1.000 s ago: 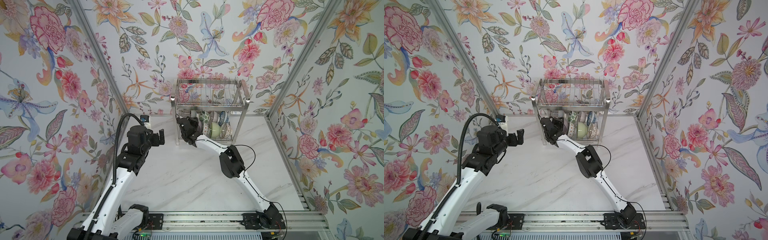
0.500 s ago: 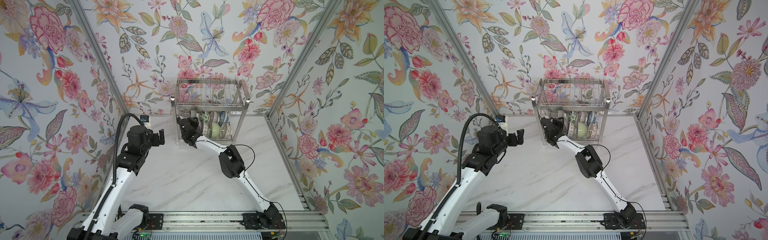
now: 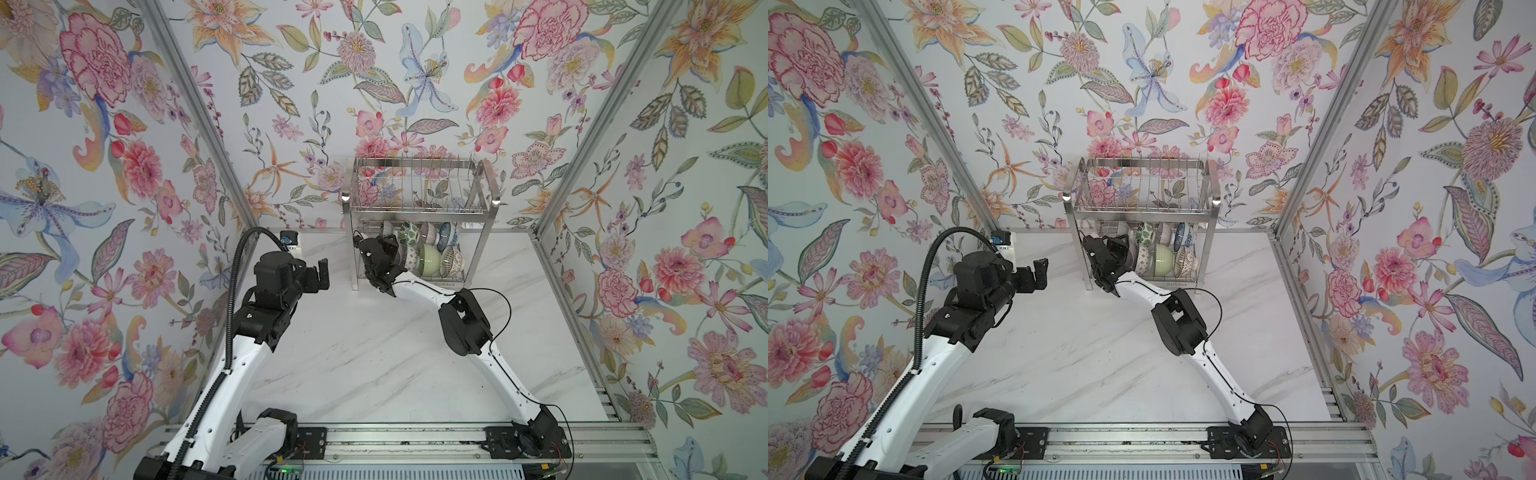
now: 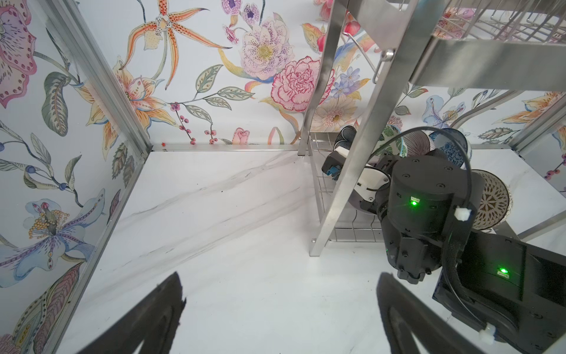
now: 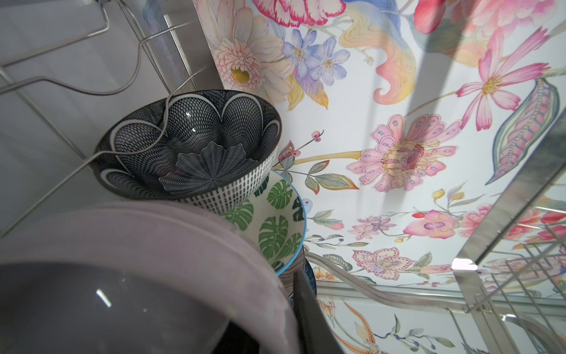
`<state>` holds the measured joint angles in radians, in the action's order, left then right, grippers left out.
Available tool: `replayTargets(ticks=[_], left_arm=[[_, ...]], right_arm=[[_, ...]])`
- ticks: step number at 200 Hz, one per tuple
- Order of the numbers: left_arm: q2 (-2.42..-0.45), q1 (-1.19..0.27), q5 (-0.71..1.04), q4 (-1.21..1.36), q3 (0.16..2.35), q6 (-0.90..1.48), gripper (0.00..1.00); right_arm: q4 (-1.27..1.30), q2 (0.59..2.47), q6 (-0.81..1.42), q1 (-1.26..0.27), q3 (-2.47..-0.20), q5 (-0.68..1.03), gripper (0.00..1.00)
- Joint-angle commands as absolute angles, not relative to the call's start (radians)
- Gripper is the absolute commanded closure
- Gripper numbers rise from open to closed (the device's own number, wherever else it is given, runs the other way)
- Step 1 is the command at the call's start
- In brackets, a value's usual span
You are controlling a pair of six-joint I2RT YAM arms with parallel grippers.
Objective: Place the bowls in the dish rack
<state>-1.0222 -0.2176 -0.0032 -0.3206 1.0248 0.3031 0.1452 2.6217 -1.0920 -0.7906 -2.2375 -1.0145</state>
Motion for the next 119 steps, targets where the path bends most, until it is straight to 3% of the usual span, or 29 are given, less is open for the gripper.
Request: replayTargets(ticks=[1, 21, 60, 119], left_arm=[[-0.999, -0.206, 0.007, -0.323, 1.011, 0.314, 0.01], [-0.996, -0.206, 0.008, -0.323, 1.009, 0.313, 0.01], [-0.991, -0.206, 0.011, -0.320, 1.005, 0.313, 0.01], [-0.989, -0.206, 0.017, -0.316, 1.005, 0.314, 0.01]], right_arm=[[0.114, 2.585, -1.052, -0.805, -2.210, -0.966, 0.80], [0.109, 2.580, -1.048, -0.808, -2.213, -0.963, 0.81], [0.108, 2.573, -1.044, -0.810, -2.218, -0.962, 1.00], [0.110, 2.560, -1.047, -0.816, -2.217, -0.968, 1.00]])
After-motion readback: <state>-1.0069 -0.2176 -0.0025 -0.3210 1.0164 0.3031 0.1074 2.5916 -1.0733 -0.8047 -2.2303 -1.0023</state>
